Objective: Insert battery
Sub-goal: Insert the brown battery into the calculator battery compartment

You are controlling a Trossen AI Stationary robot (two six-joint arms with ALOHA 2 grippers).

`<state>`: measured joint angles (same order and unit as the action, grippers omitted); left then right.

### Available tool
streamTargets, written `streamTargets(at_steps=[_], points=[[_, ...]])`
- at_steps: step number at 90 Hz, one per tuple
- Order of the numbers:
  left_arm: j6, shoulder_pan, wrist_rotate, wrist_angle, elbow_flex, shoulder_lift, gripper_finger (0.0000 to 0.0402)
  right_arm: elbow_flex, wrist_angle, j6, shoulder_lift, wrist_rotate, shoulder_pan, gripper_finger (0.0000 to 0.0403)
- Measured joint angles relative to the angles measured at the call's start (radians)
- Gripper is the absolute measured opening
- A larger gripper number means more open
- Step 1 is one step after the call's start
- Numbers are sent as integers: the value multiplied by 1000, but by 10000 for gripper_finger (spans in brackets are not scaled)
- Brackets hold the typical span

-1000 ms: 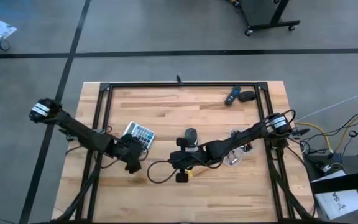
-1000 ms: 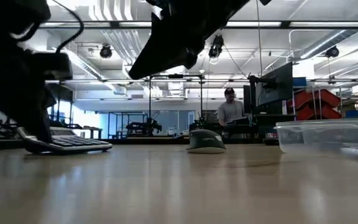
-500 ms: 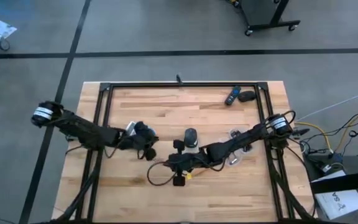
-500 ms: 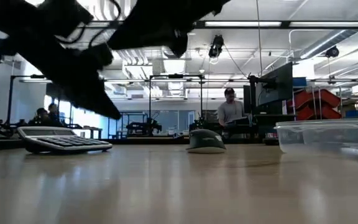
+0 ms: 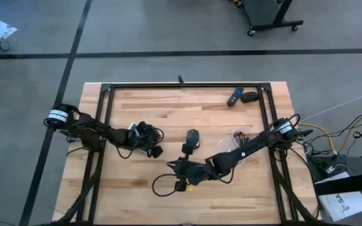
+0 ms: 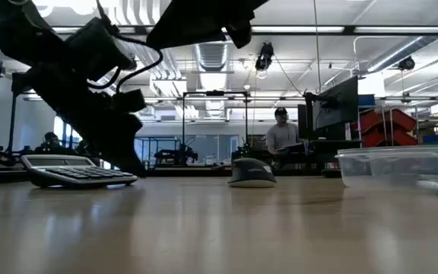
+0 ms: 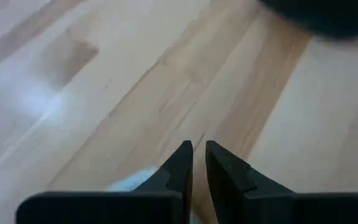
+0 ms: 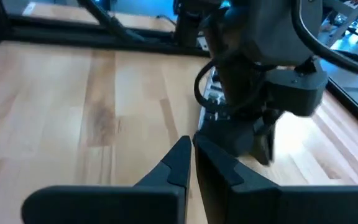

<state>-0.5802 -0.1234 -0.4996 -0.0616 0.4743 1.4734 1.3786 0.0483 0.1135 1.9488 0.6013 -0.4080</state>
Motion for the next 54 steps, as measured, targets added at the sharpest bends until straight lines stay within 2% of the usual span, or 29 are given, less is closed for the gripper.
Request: streamTargets(at_steps=[20,39,54], points=[[-149,-37,13,240,0,-106,27,-3,-36,8,0,0,0,7],[-378,-123,13,533,0,-207,27,-4,-104,19,0,1,0,7],[-442,-179,13,569,0,-256,27,-5,-104,-6,0,2,0,7]])
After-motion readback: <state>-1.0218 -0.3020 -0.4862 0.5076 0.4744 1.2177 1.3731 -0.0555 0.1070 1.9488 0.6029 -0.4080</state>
